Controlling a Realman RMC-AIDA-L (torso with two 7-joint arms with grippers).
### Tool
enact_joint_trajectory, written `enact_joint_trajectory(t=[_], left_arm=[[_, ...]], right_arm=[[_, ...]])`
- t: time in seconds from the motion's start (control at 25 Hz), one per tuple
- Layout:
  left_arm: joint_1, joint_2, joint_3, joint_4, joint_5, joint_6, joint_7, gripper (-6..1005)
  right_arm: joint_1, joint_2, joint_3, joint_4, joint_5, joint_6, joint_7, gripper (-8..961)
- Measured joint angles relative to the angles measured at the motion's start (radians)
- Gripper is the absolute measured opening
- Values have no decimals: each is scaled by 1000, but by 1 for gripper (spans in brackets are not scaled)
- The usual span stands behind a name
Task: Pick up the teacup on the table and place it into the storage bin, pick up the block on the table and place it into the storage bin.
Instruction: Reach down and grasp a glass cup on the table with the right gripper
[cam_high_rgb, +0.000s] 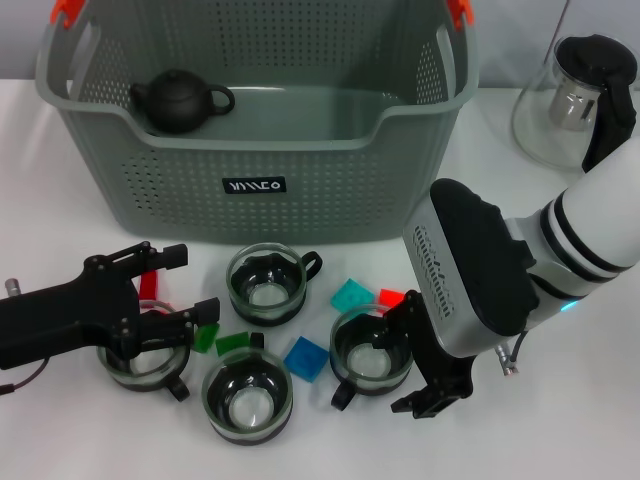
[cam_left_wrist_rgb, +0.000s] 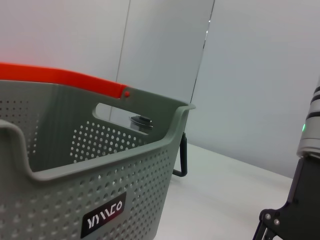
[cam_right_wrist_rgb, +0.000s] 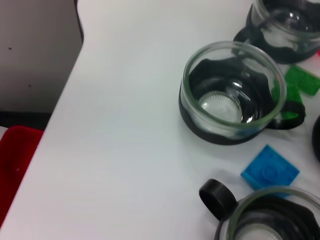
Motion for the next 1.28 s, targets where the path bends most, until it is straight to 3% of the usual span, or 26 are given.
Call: enact_joint_trajectory(t=[0.76,0.88,1.28], left_arm=[[0,0,-11,-9,-2,-5,0,866],[0,0,-11,-9,-2,-5,0,866],[0,0,-12,-10,-1,-16,0,865]], right_arm=[[12,-1,-76,50,-7,107,47,714],[16,-1,-80,52,-16,107,53,498],[6,0,-83,32,-27,97,65,287]])
